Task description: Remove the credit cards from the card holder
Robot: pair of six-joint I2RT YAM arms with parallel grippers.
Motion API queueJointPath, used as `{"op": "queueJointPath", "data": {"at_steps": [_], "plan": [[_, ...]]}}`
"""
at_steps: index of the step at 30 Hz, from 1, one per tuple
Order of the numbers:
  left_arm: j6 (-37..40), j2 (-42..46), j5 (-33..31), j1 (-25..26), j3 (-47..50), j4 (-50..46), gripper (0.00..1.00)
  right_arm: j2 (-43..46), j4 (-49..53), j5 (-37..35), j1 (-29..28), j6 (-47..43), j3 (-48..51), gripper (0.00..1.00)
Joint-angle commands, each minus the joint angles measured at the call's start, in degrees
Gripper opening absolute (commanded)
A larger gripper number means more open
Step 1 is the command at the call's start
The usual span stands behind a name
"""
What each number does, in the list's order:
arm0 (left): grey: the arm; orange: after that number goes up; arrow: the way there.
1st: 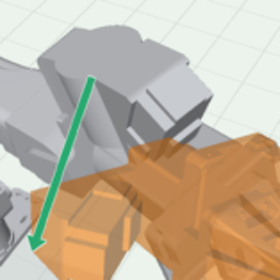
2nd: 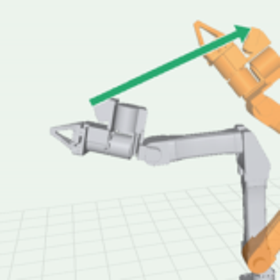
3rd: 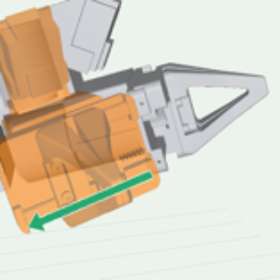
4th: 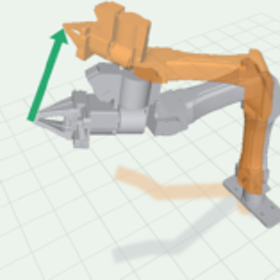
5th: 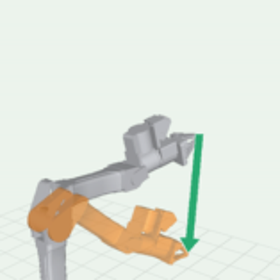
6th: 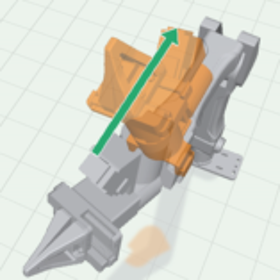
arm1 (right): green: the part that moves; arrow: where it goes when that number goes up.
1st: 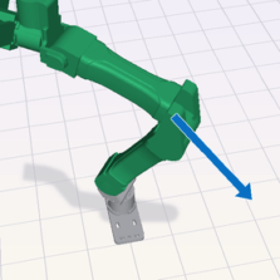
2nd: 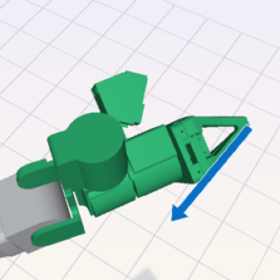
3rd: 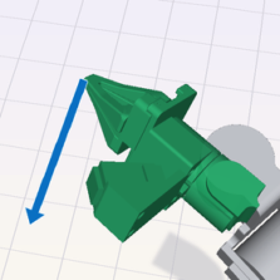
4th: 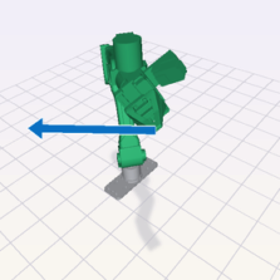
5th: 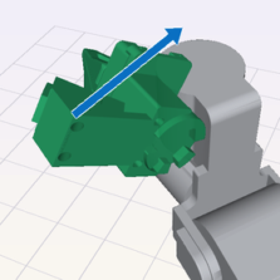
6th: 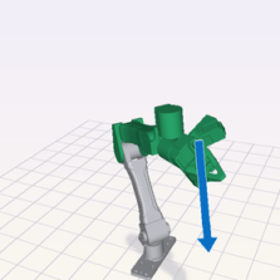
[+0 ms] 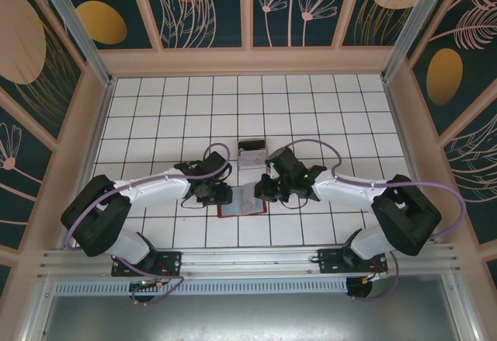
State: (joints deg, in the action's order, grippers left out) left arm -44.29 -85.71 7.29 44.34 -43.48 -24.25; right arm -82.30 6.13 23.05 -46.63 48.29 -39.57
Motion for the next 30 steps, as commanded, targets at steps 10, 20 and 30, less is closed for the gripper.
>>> {"op": "queueJointPath", "data": {"at_steps": [10,20,30], "plan": [[-1.6,3.93,1.01,0.07,-0.34,-0.07,0.43,-4.83,-11.72,5.34,-0.42,2.07,1.98,0.0],[-1.8,3.52,1.24,0.11,1.14,1.05,0.44,-8.65,-17.65,6.74,-1.82,4.33,2.51,0.0],[-3.83,3.94,-8.87,0.09,1.32,-5.92,0.34,-5.7,-29.29,9.21,-1.15,7.83,9.58,0.0]]}}
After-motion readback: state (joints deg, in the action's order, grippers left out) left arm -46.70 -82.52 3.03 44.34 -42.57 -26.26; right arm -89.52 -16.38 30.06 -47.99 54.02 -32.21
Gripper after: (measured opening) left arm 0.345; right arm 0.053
